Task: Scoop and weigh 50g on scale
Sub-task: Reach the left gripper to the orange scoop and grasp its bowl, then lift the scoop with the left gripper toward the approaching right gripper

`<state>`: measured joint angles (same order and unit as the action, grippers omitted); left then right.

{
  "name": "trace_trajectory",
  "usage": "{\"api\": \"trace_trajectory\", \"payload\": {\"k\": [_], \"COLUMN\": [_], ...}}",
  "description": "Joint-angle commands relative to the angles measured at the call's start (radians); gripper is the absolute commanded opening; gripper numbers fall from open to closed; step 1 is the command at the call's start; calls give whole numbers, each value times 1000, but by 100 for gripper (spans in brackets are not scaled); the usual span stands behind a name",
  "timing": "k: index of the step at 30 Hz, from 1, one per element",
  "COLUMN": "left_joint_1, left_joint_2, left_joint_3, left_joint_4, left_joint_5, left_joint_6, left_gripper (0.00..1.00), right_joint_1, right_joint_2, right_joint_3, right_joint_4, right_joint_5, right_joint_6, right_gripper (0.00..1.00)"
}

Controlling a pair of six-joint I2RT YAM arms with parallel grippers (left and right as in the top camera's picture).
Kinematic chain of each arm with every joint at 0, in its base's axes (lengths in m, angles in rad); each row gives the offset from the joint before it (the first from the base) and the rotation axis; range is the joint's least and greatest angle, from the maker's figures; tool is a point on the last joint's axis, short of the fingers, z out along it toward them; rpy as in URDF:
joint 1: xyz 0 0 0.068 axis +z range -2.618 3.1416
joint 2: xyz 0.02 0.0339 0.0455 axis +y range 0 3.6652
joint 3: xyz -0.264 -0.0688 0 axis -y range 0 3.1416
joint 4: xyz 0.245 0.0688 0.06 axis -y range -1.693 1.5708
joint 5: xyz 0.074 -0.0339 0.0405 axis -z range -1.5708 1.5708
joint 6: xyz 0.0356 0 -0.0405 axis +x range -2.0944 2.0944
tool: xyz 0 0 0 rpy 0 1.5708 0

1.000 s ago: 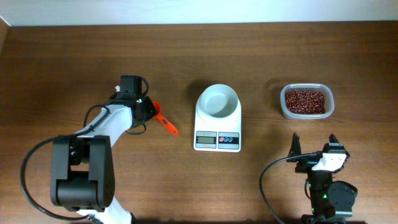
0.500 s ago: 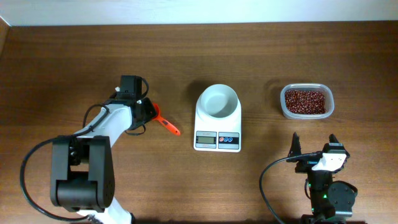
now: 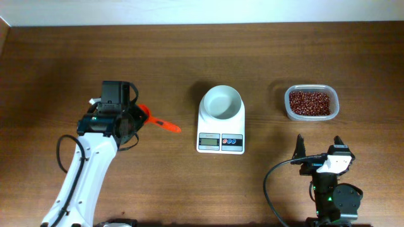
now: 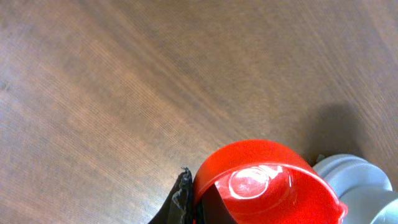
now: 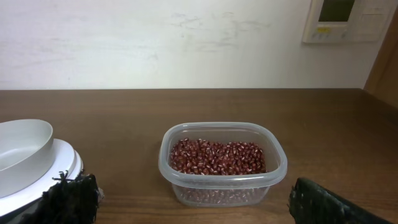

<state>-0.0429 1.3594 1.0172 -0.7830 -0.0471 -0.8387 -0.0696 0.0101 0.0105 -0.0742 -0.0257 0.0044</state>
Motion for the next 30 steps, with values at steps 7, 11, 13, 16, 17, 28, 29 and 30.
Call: {"api": "trace_trajectory", "payload": {"k": [7, 11, 13, 16, 17, 28, 29, 30], "left_joint_1": [0, 0, 0, 0, 0, 0, 0, 0], "left_joint_2": [-8, -8, -8, -8, -8, -8, -8, -8], "left_joint_3": [2, 2, 2, 2, 2, 2, 2, 2], "left_joint_4": [-99, -97, -107, -166, -184, -199, -199, -199], "left_joint_5": [-21, -21, -21, -21, -21, 25, 37, 56], "left_joint_6": [-92, -92, -93, -198, -227, -227, -227, -227], "left_gripper": [0, 0, 0, 0, 0, 0, 0, 0], "right_joint_1": [-3, -3, -3, -3, -3, -3, -3, -3], "right_joint_2": [-6, -6, -6, -6, -6, 103, 167, 243], "right_joint_3": [-5, -5, -5, -5, -5, 78, 137, 205], "right_joint_4": [3, 22, 26, 25, 25, -51, -85, -139], "right_joint_5": [-58, -321, -526, -778, -859, -783, -789, -790], "right_joint_6": [13, 449, 749, 1017, 1105, 889, 860, 820], "right_gripper": [99, 99, 99, 99, 99, 99, 99, 99]}}
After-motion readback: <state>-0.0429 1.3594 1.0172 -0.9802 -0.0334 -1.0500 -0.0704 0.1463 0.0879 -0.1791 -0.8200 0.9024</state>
